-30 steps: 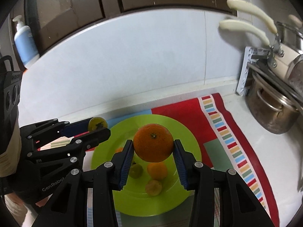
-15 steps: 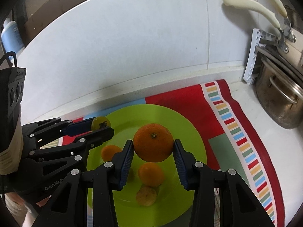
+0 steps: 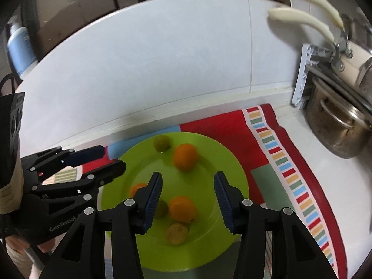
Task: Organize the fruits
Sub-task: 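Open the left gripper over the plate while the right gripper releases the orange there, then move the left gripper toward a dark round fruit while the right gripper approaches an orange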
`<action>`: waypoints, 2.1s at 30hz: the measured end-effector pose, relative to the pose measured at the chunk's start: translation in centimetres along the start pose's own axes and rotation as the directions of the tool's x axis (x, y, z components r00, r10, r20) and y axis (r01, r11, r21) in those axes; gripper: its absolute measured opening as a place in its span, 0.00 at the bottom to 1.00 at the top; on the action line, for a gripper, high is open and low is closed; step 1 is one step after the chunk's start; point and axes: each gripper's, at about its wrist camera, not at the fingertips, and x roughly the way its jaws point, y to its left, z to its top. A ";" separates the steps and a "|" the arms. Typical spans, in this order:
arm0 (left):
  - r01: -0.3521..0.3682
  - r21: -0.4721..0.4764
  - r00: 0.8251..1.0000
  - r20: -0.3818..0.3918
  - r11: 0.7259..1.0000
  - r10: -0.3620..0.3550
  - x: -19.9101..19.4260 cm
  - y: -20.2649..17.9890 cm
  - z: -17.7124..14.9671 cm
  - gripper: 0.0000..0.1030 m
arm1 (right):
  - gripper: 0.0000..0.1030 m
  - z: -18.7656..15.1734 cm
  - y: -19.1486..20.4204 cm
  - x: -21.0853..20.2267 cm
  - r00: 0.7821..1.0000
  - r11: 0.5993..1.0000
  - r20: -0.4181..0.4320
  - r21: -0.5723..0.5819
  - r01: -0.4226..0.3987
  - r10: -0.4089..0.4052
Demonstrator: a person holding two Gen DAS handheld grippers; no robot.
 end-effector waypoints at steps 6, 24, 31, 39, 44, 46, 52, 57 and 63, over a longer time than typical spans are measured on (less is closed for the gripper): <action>-0.035 0.010 0.998 0.052 0.999 0.034 -4.2 -0.6 -0.9 0.43 | 0.46 -0.8 0.9 -2.9 0.999 1.000 0.038 -0.008 -0.021 0.022; -0.057 0.029 0.984 0.168 0.998 0.051 -14.9 -2.6 -5.7 0.62 | 0.54 -4.9 5.1 -12.5 0.989 0.995 0.137 -0.095 -0.036 0.049; -0.068 0.036 0.982 0.179 0.997 0.061 -17.1 -3.1 -8.2 0.68 | 0.54 -7.2 6.4 -14.6 0.988 0.992 0.145 -0.120 -0.029 0.047; -0.072 0.032 0.981 0.183 0.997 0.065 -18.3 -3.7 -11.0 0.72 | 0.60 -9.4 7.4 -15.9 0.989 0.988 0.139 -0.151 -0.022 0.043; -0.055 0.035 0.986 0.159 0.998 0.049 -18.1 -4.1 -12.8 0.73 | 0.60 -10.8 7.8 -16.1 0.992 0.985 0.121 -0.169 -0.019 0.040; -0.051 0.035 0.988 0.148 0.998 0.045 -17.9 -4.3 -13.4 0.73 | 0.60 -11.5 7.9 -16.2 0.993 0.984 0.115 -0.175 -0.016 0.036; -0.050 0.059 0.989 0.141 0.997 0.042 -17.5 -4.9 -15.3 0.73 | 0.60 -13.5 8.2 -15.9 0.996 0.979 0.078 -0.202 -0.019 0.036; -0.042 0.079 0.991 0.128 0.996 0.031 -17.0 -5.2 -16.8 0.73 | 0.60 -14.9 8.2 -15.1 0.999 0.977 0.027 -0.210 -0.032 0.039; -0.006 0.098 0.995 0.095 0.995 -0.003 -15.7 -5.5 -18.5 0.73 | 0.60 -16.2 8.2 -14.1 0.999 0.973 -0.019 -0.227 -0.036 0.033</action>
